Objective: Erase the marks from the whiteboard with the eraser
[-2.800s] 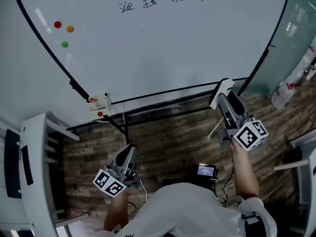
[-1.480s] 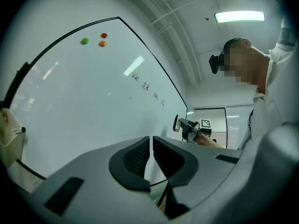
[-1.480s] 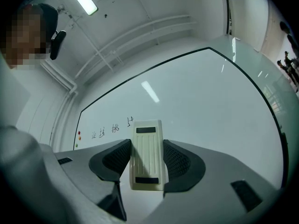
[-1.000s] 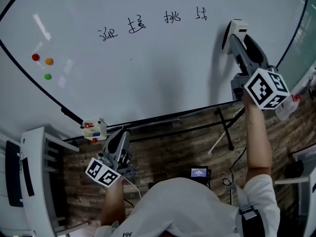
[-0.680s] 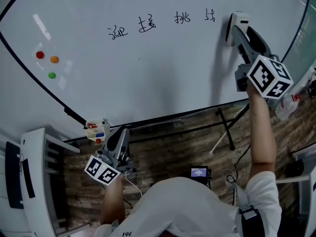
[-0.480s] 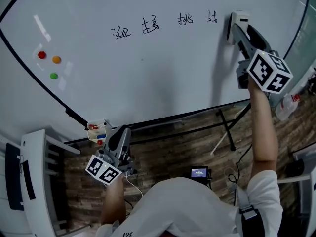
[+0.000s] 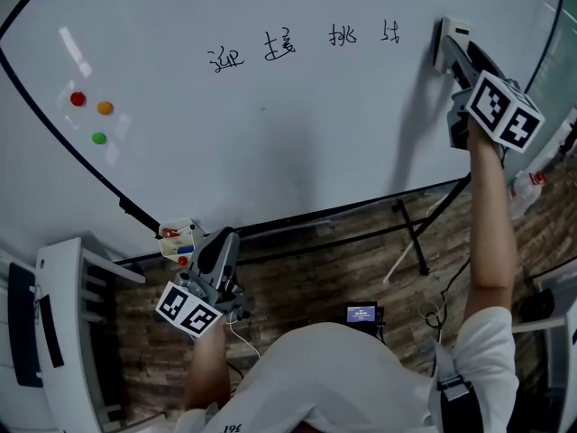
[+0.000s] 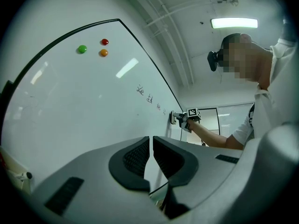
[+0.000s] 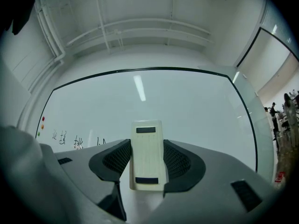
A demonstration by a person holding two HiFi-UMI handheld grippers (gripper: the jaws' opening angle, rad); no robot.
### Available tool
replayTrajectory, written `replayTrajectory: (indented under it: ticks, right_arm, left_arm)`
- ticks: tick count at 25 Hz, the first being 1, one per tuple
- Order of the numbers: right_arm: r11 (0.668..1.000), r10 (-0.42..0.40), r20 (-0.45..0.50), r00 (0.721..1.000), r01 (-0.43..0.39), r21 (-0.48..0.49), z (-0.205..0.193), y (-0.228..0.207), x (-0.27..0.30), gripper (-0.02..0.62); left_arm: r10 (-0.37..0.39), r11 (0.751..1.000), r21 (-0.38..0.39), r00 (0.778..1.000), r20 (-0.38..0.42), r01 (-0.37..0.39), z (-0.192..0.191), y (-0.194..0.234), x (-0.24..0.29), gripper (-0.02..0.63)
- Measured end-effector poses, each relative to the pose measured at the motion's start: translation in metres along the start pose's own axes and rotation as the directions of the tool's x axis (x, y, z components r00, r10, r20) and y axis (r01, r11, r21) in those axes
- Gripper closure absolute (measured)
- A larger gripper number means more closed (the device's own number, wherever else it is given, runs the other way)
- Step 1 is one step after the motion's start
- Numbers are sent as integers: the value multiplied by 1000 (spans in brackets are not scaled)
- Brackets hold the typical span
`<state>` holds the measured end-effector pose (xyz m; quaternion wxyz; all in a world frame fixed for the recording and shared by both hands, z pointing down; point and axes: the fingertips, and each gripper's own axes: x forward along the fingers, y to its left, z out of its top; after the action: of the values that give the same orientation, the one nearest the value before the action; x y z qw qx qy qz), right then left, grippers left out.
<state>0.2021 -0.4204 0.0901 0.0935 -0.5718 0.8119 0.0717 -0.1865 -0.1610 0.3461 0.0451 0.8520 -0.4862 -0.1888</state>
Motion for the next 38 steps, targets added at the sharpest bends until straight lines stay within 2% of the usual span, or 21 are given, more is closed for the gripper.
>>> replayTrajectory:
  ticks: [5, 17, 31, 38]
  right_arm:
    - [1000, -12, -22, 1000, 12, 5, -5, 0, 12, 356]
    - [998, -46, 11, 999, 45, 48, -6, 5, 13, 356]
    - [998, -63, 35, 997, 63, 13, -7, 44, 15, 356]
    - [999, -43, 37, 998, 43, 0, -8, 65, 16, 356]
  left_arm:
    - [4, 1000, -10, 1000, 2, -4, -1, 2, -5, 591]
    - [-3, 999, -43, 1000, -15, 3, -6, 15, -11, 591]
    - [-25, 997, -69, 999, -33, 23, -9, 27, -17, 592]
    - [-34, 996, -80, 998, -45, 30, -11, 34, -18, 592]
